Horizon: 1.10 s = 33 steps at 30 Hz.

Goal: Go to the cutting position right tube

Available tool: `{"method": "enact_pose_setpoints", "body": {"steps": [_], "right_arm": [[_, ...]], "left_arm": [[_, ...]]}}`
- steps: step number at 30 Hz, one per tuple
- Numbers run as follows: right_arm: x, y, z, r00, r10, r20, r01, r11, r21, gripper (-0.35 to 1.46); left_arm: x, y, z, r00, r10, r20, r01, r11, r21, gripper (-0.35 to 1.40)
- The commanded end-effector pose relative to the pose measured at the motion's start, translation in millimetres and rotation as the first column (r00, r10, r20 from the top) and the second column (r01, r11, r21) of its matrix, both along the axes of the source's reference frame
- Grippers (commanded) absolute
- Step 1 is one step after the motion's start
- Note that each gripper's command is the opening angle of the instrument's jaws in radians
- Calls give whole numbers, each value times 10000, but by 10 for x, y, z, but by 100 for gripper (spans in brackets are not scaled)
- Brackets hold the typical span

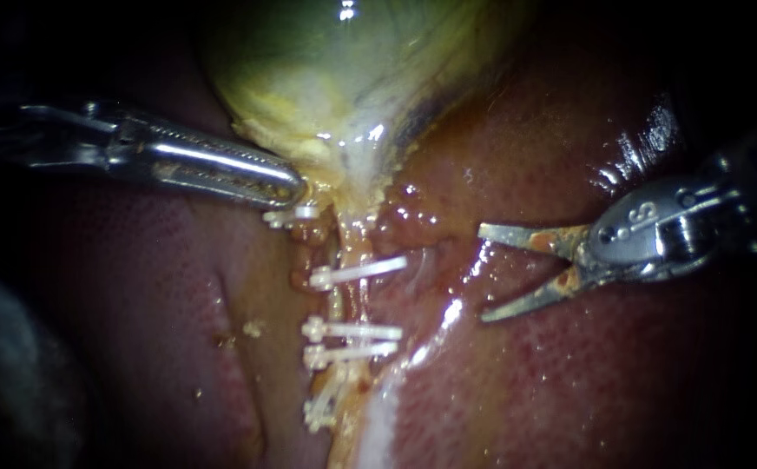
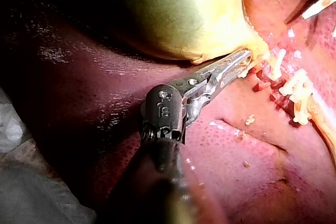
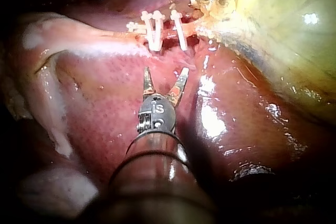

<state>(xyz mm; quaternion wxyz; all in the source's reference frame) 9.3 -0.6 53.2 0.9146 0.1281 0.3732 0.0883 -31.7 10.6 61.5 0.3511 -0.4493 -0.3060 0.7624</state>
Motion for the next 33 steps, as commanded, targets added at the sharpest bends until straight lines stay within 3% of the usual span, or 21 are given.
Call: {"method": "enact_pose_setpoints", "body": {"steps": [1, 5, 11, 22, 33], "right_arm": [[0, 0, 0, 10000, 14, -33, -14, 10000, 4, 145], [0, -2, -2, 9998, -58, -198, 61, 9999, 131, 145], [6, -4, -5, 9992, -62, -397, 71, 9997, 241, 145], [27, -6, -6, 9957, -81, -927, 127, 9987, 490, 145], [63, -15, 18, 9948, 383, -945, -196, 9813, 1913, 141]], "left_arm": [[4, -1, -4, 10000, 35, 26, -35, 10000, 11, -35], [26, 0, -23, 9999, 83, 76, -84, 9999, 69, -35], [49, 18, -45, 9998, -177, -68, 178, 9998, 66, -35], [47, 18, -50, 9997, -212, -121, 212, 9997, 76, -35], [45, 18, -53, 9996, -252, -138, 254, 9996, 139, -35]]}}
